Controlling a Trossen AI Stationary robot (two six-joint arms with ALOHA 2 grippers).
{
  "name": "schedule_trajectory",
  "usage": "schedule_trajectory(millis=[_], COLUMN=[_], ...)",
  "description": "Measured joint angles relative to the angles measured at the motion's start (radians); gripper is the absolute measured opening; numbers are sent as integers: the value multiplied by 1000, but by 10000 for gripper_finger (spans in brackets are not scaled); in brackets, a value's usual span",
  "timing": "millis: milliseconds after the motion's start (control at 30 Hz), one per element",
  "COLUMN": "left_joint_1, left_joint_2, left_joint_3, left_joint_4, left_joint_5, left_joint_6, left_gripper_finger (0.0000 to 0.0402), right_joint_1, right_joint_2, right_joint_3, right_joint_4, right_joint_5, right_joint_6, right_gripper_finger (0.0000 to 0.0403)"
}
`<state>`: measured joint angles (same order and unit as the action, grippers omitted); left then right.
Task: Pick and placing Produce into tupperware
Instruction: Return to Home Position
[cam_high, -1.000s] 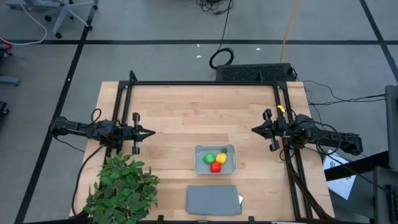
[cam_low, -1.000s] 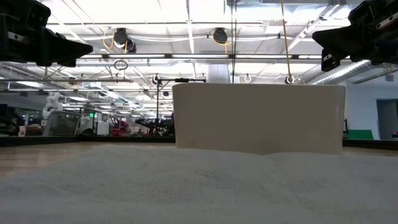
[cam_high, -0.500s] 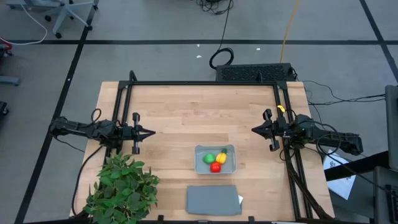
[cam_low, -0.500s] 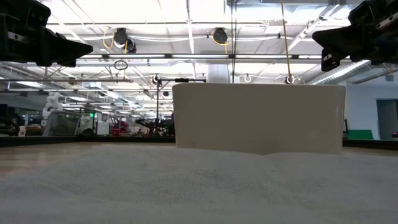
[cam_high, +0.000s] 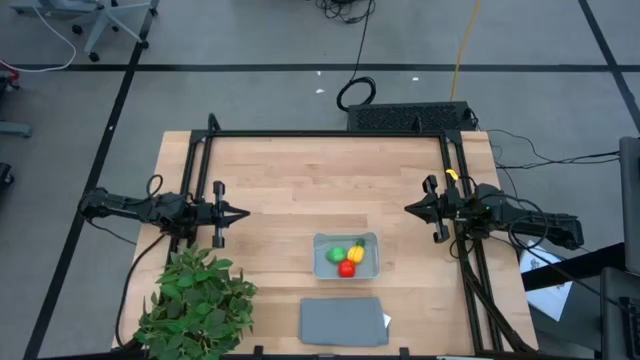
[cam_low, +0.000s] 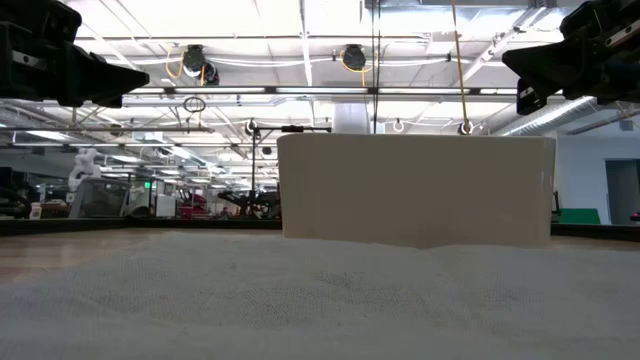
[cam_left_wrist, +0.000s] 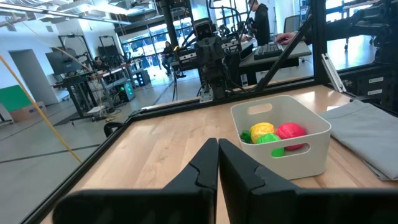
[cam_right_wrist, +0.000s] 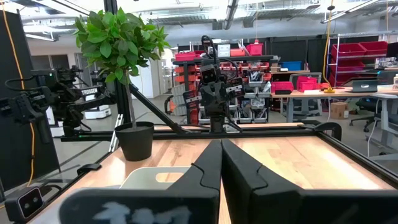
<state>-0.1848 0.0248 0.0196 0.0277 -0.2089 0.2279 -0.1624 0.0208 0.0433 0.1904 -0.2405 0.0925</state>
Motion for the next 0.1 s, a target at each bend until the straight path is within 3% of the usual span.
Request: schedule_trajectory(millis=[100], left_joint_1=[0], left_joint_2=[0], left_joint_3=[0], left_joint_4=[0], left_joint_5=[0], left_joint_6=[0], left_gripper_finger=[17], right_joint_1=[0], right_joint_2=[0], right_joint_3=[0], right_joint_4=[0], right_joint_5=[0], right_joint_6=[0], right_gripper_finger=[0])
